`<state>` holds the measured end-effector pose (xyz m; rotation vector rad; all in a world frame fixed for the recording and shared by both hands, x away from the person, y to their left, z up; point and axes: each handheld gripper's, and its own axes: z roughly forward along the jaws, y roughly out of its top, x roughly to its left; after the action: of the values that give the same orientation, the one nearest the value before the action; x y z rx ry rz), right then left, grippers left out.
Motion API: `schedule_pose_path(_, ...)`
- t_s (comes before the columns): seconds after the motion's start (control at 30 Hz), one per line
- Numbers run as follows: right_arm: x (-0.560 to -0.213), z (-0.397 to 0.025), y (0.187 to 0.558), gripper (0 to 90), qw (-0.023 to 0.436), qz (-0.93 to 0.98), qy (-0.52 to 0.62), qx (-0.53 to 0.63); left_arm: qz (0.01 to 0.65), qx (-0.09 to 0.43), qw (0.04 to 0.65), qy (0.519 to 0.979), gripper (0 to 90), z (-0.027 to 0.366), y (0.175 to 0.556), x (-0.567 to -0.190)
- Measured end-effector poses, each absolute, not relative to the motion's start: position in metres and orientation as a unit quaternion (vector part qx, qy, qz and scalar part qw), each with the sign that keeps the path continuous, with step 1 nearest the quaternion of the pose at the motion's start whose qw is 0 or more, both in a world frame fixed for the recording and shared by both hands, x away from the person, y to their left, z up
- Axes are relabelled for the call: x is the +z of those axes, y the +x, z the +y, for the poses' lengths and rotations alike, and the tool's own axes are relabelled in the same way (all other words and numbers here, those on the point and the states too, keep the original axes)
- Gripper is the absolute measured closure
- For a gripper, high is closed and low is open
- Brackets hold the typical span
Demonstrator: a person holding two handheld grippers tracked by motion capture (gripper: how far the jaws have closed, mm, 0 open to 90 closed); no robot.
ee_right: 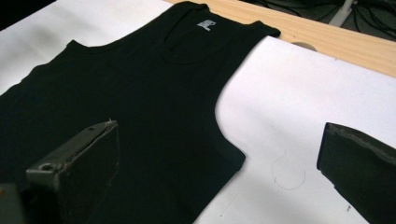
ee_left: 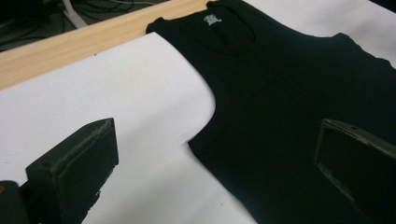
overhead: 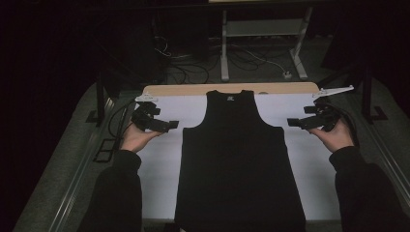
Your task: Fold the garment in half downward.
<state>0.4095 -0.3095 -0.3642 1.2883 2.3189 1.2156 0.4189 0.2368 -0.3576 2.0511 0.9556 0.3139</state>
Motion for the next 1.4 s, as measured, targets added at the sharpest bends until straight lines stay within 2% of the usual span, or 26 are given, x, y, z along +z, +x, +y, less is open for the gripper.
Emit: schedule_pose_path(1.4, -0.415, -0.326, 0.448, 0.0, 0.078, 0.778, 0.489, 0.386, 0.414, 0.066, 0.398, 0.816, 0.0, 0.215, 0.458, -0.424)
